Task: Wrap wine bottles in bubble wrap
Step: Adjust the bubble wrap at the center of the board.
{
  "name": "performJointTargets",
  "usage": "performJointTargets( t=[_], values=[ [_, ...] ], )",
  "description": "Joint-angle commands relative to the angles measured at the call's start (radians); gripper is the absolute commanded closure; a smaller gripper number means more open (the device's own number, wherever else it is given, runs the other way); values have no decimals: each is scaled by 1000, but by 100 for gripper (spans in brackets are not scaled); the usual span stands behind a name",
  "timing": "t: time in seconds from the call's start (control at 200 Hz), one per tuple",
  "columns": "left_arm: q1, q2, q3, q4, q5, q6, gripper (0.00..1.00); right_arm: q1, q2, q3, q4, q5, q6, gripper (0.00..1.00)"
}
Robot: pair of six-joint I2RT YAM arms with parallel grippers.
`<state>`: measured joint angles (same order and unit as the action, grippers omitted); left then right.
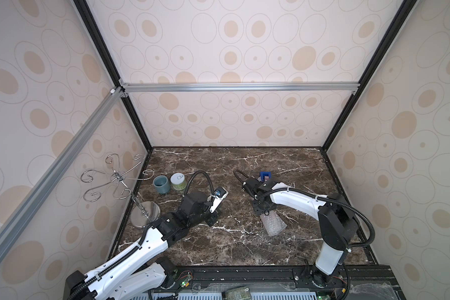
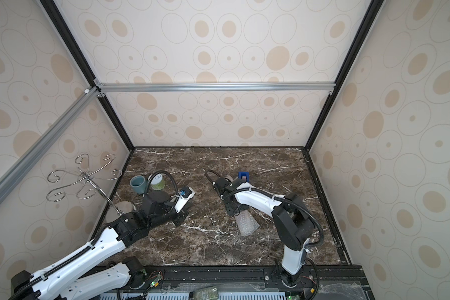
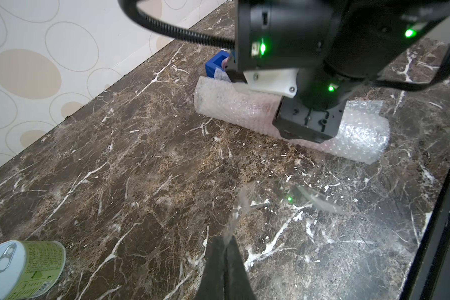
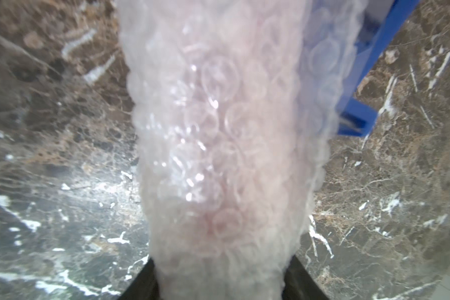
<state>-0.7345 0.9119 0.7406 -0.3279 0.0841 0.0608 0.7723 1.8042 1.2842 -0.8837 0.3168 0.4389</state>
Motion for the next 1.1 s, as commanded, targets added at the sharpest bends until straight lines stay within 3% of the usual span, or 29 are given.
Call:
performJointTargets(
  t=[0.0, 0.255, 0.4, 0.55, 0.8, 1.096],
  values=[
    [10, 9, -5, 15, 12, -18, 100, 27, 32, 9, -9, 64, 11, 53],
    [10, 21, -9, 15, 22, -24, 100, 82, 81, 5, 35, 69, 34, 47],
    [9, 28, -4, 10, 19, -21, 100, 101, 87, 6, 43, 47, 36, 34],
    [10, 40, 2, 3, 21, -21, 100, 120, 72, 8, 48, 21, 42, 29],
    [9, 54, -4, -10, 31, -31, 100, 124, -9, -54, 129, -89, 86, 30],
    [12, 184, 28, -43, 110, -54, 100, 124, -104, -149, 254, -168, 145, 40]
  ],
)
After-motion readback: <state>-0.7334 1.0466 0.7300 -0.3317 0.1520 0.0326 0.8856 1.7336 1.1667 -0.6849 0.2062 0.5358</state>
